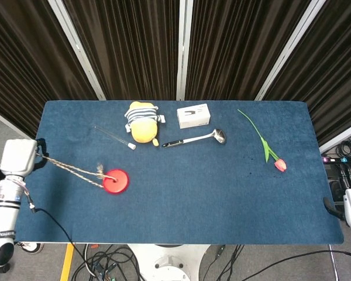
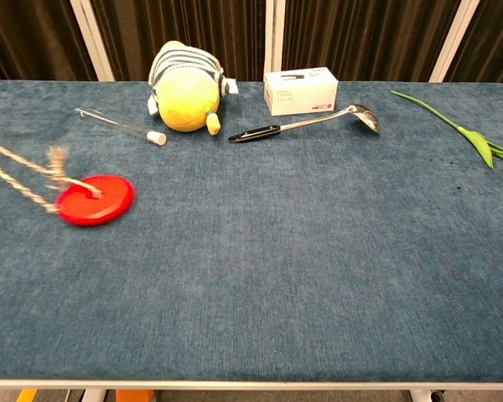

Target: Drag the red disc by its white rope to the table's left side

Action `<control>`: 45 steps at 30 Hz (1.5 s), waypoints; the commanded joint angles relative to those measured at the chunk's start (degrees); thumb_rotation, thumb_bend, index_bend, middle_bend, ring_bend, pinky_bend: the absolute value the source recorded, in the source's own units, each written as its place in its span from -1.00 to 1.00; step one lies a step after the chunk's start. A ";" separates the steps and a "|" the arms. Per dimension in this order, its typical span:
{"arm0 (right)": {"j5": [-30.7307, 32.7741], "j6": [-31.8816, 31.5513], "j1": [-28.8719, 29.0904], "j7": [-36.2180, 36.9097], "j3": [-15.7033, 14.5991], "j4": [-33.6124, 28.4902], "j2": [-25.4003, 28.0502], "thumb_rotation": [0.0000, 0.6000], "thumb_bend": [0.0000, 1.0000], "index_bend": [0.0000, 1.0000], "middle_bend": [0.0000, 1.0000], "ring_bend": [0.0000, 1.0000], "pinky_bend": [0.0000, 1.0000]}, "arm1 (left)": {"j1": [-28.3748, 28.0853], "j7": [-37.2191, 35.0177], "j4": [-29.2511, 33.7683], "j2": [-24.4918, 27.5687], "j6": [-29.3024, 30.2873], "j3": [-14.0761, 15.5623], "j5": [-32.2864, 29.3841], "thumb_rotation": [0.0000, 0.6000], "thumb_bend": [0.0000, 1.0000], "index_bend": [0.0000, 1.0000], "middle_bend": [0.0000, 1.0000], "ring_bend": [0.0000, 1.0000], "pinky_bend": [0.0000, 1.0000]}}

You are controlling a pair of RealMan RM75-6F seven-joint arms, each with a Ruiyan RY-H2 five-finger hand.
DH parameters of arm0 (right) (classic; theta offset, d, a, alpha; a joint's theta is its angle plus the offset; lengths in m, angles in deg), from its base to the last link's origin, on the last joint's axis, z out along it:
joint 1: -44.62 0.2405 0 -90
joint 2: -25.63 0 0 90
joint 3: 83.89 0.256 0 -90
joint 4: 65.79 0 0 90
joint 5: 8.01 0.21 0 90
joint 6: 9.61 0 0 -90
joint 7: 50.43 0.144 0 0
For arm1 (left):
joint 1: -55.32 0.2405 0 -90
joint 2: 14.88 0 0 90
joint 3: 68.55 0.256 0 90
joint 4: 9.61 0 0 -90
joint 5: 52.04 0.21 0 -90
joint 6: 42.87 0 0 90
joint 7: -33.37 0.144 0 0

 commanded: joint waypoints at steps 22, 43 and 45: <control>0.19 -0.14 -0.21 0.02 -0.28 0.15 0.09 1.00 -0.52 -1.00 -1.00 -1.00 -1.00 | 2.77 2.56 -2.77 -0.15 1.38 -5.82 -3.82 1.00 -0.25 0.49 0.85 0.38 0.51; 1.39 0.68 -0.22 -0.36 -0.26 -0.03 0.38 1.00 -0.51 -1.00 -1.00 -1.00 -1.00 | -4.20 -4.71 6.07 7.81 -22.33 1.69 -2.29 1.00 -0.88 -1.00 -1.00 -1.00 -0.92; 1.14 0.56 -0.17 -0.39 -0.27 -0.07 0.32 1.00 -0.51 -1.00 -1.00 -1.00 -1.00 | -4.22 -1.94 6.95 8.88 -21.83 2.19 -3.27 1.00 -0.88 -1.00 -1.00 -1.00 -0.92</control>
